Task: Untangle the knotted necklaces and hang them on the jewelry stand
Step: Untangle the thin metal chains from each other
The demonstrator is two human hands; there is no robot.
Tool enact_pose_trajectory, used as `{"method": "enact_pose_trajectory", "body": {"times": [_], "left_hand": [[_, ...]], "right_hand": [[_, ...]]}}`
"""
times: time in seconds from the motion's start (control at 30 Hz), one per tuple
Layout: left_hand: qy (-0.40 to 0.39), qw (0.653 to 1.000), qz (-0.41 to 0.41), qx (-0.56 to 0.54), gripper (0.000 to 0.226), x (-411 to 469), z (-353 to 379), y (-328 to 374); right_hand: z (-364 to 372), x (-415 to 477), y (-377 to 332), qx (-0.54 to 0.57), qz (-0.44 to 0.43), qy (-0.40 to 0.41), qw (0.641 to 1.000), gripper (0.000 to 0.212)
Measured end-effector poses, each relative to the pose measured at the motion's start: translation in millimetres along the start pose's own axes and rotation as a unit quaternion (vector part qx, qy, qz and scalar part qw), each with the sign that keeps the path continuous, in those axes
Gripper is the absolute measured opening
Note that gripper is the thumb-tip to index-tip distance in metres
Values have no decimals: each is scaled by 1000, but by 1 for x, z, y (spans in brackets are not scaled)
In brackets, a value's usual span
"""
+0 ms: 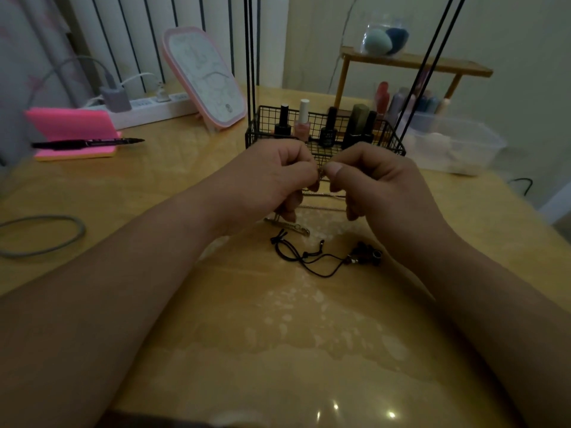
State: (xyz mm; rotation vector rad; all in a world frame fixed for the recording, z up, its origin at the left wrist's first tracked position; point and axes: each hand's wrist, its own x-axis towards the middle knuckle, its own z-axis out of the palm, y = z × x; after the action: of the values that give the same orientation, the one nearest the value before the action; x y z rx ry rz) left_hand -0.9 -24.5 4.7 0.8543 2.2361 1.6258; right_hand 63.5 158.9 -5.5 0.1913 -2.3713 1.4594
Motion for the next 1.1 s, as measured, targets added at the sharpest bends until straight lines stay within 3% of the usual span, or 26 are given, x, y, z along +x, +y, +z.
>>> {"method": "enact_pose_trajectory", "body": {"times": [0.27,0.47,0.67,0.83,1.0,1.1], "left_hand": [[31,999,-3,-21,16,2,3,-1],[31,999,0,-15,14,2,2,-3],[23,1000,-3,13,15,3,1,-4],[4,1000,-19,12,14,1,3,-4],[3,999,-32,1,18,3,3,-5],[6,1000,-30,0,20,3,4,-4]], "right_hand": [[-1,6,0,132,130,-42,982,14],[-3,1,-3,-39,79,-140,986,8],[-4,1,-1,-59,16,-88,994,10],[-4,4,-3,76,58,-1,995,13],[-2,6,-5,247,182,-67,949,17],[-3,5,-4,297,210,-102,926,13]]}}
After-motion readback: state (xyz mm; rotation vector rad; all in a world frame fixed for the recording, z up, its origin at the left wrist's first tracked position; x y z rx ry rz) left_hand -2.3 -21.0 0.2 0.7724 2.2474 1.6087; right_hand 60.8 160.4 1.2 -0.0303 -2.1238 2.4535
